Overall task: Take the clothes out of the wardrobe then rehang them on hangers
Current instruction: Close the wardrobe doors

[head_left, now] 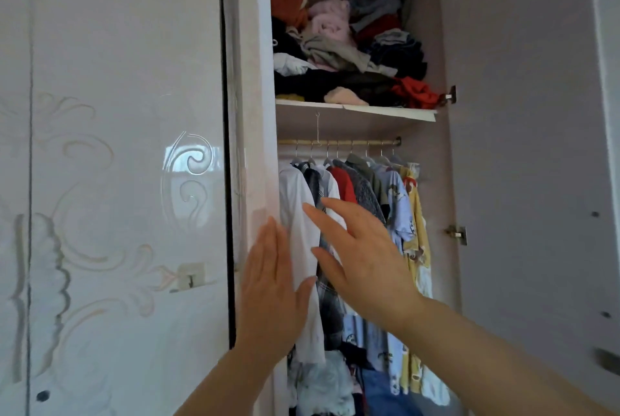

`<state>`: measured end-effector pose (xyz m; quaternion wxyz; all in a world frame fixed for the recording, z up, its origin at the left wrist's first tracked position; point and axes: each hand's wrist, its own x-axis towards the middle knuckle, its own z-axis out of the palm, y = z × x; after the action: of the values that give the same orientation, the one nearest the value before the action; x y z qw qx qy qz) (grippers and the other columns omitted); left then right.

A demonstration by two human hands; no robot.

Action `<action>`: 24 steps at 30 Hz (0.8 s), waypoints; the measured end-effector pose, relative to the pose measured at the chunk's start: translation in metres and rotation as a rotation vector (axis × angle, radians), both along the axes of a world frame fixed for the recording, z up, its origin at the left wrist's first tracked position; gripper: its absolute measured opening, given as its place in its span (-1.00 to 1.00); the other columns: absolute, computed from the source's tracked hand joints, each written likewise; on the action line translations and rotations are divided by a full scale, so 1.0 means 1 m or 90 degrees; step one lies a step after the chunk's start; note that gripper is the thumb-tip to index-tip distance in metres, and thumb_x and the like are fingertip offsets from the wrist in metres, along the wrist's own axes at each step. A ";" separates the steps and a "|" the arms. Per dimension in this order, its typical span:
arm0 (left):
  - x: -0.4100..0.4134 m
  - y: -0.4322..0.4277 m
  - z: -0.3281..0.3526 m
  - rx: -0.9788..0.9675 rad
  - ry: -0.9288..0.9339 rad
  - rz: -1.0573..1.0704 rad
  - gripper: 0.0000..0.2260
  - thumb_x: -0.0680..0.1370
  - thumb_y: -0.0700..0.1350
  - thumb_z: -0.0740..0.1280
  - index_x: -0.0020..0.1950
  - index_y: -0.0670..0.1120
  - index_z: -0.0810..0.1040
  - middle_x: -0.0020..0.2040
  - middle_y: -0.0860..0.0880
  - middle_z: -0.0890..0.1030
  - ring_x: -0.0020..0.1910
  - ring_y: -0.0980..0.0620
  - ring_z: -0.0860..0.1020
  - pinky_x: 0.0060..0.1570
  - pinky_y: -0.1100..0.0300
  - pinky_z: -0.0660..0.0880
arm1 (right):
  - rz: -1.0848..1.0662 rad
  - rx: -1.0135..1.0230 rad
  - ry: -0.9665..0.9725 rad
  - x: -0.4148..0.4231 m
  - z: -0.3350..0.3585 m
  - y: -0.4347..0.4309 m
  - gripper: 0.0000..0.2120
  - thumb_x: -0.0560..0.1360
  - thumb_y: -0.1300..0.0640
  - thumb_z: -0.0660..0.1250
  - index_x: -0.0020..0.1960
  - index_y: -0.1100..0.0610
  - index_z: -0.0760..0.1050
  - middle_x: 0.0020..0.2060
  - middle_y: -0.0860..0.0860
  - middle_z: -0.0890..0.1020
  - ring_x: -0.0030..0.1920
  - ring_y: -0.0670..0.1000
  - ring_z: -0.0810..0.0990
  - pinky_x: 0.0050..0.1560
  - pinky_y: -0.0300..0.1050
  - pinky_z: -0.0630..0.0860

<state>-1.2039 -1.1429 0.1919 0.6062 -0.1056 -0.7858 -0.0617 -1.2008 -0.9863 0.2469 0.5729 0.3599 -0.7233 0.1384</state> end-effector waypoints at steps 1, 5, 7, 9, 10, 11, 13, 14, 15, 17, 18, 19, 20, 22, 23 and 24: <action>-0.004 -0.004 -0.002 -0.019 0.004 -0.013 -0.40 0.63 0.17 -0.12 0.48 -0.26 0.05 0.49 -0.23 0.10 0.47 -0.17 0.11 0.42 -0.05 0.14 | -0.002 0.005 0.007 0.000 0.003 -0.006 -0.57 0.54 0.03 0.19 0.39 0.07 0.35 0.29 0.09 0.46 0.27 0.10 0.44 0.28 -0.04 0.34; -0.018 -0.005 -0.004 -0.062 0.023 -0.042 -0.41 0.63 0.15 -0.09 0.53 -0.18 -0.07 0.50 -0.17 0.07 0.49 -0.14 0.08 0.47 0.04 -0.02 | -0.029 0.018 0.019 -0.004 0.022 -0.027 -0.57 0.57 -0.01 0.12 0.42 0.05 0.31 0.35 0.09 0.41 0.34 0.11 0.39 0.32 -0.02 0.28; -0.023 0.001 -0.003 -0.062 0.013 -0.066 -0.41 0.62 0.16 -0.08 0.53 -0.19 -0.02 0.49 -0.16 0.12 0.49 -0.11 0.08 0.46 0.04 -0.03 | -0.035 0.024 0.035 -0.006 0.034 -0.036 -0.55 0.57 0.01 0.09 0.44 0.05 0.28 0.37 0.11 0.38 0.36 0.14 0.35 0.34 0.00 0.26; -0.029 0.007 -0.003 -0.063 -0.014 -0.099 -0.42 0.62 0.15 -0.08 0.47 -0.23 0.18 0.48 -0.18 0.20 0.48 -0.10 0.11 0.46 0.04 -0.03 | -0.016 0.031 0.049 -0.008 0.046 -0.047 -0.55 0.56 0.03 0.06 0.43 0.08 0.29 0.38 0.14 0.38 0.38 0.17 0.33 0.34 0.05 0.25; -0.033 0.010 -0.003 -0.069 -0.030 -0.119 -0.44 0.63 0.15 -0.08 0.45 -0.22 0.23 0.47 -0.18 0.24 0.47 -0.11 0.14 0.46 0.04 -0.04 | -0.016 0.041 0.055 -0.010 0.051 -0.052 -0.56 0.56 0.04 0.06 0.42 0.10 0.31 0.37 0.15 0.39 0.38 0.18 0.33 0.35 0.06 0.22; -0.037 0.014 -0.003 -0.082 -0.041 -0.130 -0.46 0.63 0.14 -0.07 0.44 -0.20 0.24 0.45 -0.17 0.28 0.47 -0.12 0.17 0.46 0.04 -0.04 | -0.027 0.056 0.062 -0.014 0.056 -0.057 -0.56 0.56 0.05 0.07 0.41 0.12 0.33 0.36 0.15 0.41 0.38 0.18 0.33 0.35 0.07 0.19; -0.049 0.019 -0.002 -0.132 -0.049 -0.107 -0.46 0.61 0.14 -0.02 0.44 -0.20 0.21 0.43 -0.17 0.33 0.44 -0.14 0.23 0.45 0.03 -0.03 | -0.066 0.098 0.064 -0.025 0.067 -0.061 -0.59 0.56 0.10 0.15 0.38 0.16 0.36 0.35 0.18 0.42 0.39 0.21 0.33 0.36 0.09 0.15; -0.055 0.021 -0.002 -0.166 -0.047 -0.086 -0.43 0.58 0.16 0.01 0.45 -0.20 0.17 0.43 -0.18 0.32 0.44 -0.14 0.24 0.45 0.02 -0.04 | -0.091 0.127 0.031 -0.030 0.072 -0.060 -0.59 0.57 0.13 0.18 0.41 0.16 0.33 0.38 0.18 0.37 0.42 0.22 0.27 0.38 0.09 0.10; -0.061 0.022 -0.004 -0.199 -0.045 -0.066 -0.38 0.54 0.18 0.02 0.47 -0.20 0.11 0.45 -0.17 0.27 0.44 -0.13 0.21 0.44 0.01 -0.04 | -0.120 0.151 -0.009 -0.036 0.076 -0.056 -0.56 0.59 0.12 0.16 0.46 0.14 0.25 0.45 0.17 0.26 0.47 0.19 0.16 0.42 0.04 0.00; -0.073 0.021 -0.016 -0.222 -0.051 -0.047 -0.30 0.52 0.21 0.01 0.52 -0.19 -0.05 0.51 -0.14 0.09 0.48 -0.10 0.11 0.45 0.04 -0.06 | -0.196 0.207 -0.071 -0.054 0.080 -0.039 -0.52 0.64 0.07 0.03 0.53 0.06 0.02 0.52 0.09 0.00 0.52 0.09 -0.10 0.41 -0.12 -0.26; -0.080 0.020 -0.025 -0.198 -0.058 -0.056 -0.29 0.54 0.23 -0.02 0.52 -0.19 -0.10 0.53 -0.14 0.02 0.50 -0.09 0.04 0.45 0.06 -0.07 | -0.237 0.238 -0.073 -0.062 0.081 -0.030 -0.52 0.65 0.05 -0.02 0.53 0.04 -0.03 0.53 0.06 -0.06 0.52 0.06 -0.16 0.38 -0.15 -0.34; -0.088 0.020 -0.034 -0.154 -0.067 -0.070 -0.29 0.57 0.25 -0.05 0.52 -0.20 -0.12 0.54 -0.13 -0.04 0.51 -0.07 -0.01 0.46 0.10 -0.07 | -0.253 0.259 -0.062 -0.071 0.080 -0.021 -0.53 0.65 0.03 -0.05 0.53 0.03 -0.04 0.53 0.06 -0.07 0.51 0.06 -0.18 0.36 -0.15 -0.37; -0.096 0.021 -0.042 -0.108 -0.078 -0.081 -0.30 0.58 0.26 -0.07 0.52 -0.20 -0.13 0.54 -0.12 -0.09 0.52 -0.04 -0.06 0.45 0.13 -0.06 | -0.255 0.268 -0.053 -0.078 0.079 -0.013 -0.54 0.65 0.02 -0.07 0.53 0.02 -0.02 0.53 0.06 -0.05 0.51 0.06 -0.18 0.37 -0.14 -0.38; -0.116 0.029 -0.052 -0.049 -0.097 -0.092 -0.28 0.58 0.29 -0.08 0.53 -0.18 -0.14 0.55 -0.09 -0.13 0.52 -0.03 -0.06 0.42 0.15 -0.03 | -0.261 0.278 -0.050 -0.096 0.077 -0.001 -0.55 0.65 -0.01 -0.10 0.52 -0.01 0.00 0.53 0.05 -0.01 0.51 0.07 -0.18 0.37 -0.13 -0.39; -0.126 0.035 -0.054 -0.040 -0.102 -0.092 -0.28 0.57 0.29 -0.08 0.53 -0.17 -0.15 0.55 -0.08 -0.13 0.51 -0.04 -0.02 0.42 0.15 -0.03 | -0.264 0.286 -0.046 -0.106 0.077 0.006 -0.55 0.64 -0.03 -0.11 0.52 -0.02 0.00 0.52 0.05 0.00 0.51 0.07 -0.18 0.38 -0.12 -0.40; -0.136 0.042 -0.055 -0.038 -0.101 -0.087 -0.28 0.57 0.29 -0.07 0.53 -0.17 -0.15 0.55 -0.08 -0.13 0.50 -0.06 0.03 0.42 0.16 -0.04 | -0.267 0.295 -0.039 -0.116 0.077 0.012 -0.54 0.64 -0.06 -0.12 0.52 -0.03 0.00 0.52 0.04 0.00 0.51 0.08 -0.19 0.38 -0.11 -0.40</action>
<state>-1.3399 -1.1009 0.1371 0.5327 -0.1717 -0.8241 -0.0874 -1.3165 -0.9739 0.3240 0.4698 0.3195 -0.8108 -0.1409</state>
